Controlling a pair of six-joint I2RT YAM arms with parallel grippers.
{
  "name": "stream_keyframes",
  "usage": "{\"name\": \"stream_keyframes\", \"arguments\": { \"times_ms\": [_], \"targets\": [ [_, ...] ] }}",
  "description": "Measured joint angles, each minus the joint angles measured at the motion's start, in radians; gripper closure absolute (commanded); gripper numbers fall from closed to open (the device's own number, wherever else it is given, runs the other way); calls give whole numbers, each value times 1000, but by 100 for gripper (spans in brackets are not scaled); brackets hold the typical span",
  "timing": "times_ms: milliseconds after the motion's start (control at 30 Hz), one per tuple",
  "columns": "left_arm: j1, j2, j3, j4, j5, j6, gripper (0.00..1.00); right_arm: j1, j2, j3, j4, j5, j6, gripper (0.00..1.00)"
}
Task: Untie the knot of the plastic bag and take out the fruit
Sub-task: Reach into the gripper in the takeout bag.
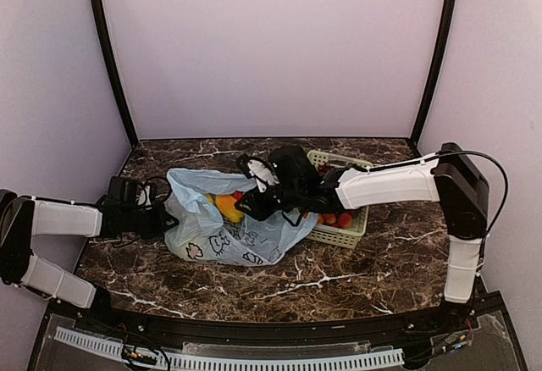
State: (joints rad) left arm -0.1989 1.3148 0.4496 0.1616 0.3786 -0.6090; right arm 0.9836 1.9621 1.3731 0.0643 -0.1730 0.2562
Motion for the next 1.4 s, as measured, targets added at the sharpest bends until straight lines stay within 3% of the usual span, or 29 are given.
{"name": "stream_keyframes", "arguments": {
  "times_ms": [100,167,267,400,567,767,967,1133,1400],
  "targets": [
    [5,-9,-1,-6,16,14,94,-4,-14,-12,7,5,0,71],
    [5,-17,-1,-16,27,29,83,-6,-14,-12,11,0,3,68],
    [5,-51,1,-63,32,59,55,-6,-12,-12,12,-23,6,61],
    [5,-124,5,-148,28,89,35,0,16,5,10,-55,3,52],
    [5,-207,6,-261,29,92,26,16,83,60,-13,-78,-10,40],
    [1,-274,-7,-351,58,70,22,48,134,113,-27,-116,-11,29],
    [-40,-288,-62,-340,103,5,31,68,197,185,-43,-148,-11,23],
    [-63,-280,-81,-274,131,-43,56,81,250,222,-56,-189,-12,15],
    [-81,-251,-97,-159,161,-83,82,90,304,271,-67,-284,-15,9]
  ]
}}
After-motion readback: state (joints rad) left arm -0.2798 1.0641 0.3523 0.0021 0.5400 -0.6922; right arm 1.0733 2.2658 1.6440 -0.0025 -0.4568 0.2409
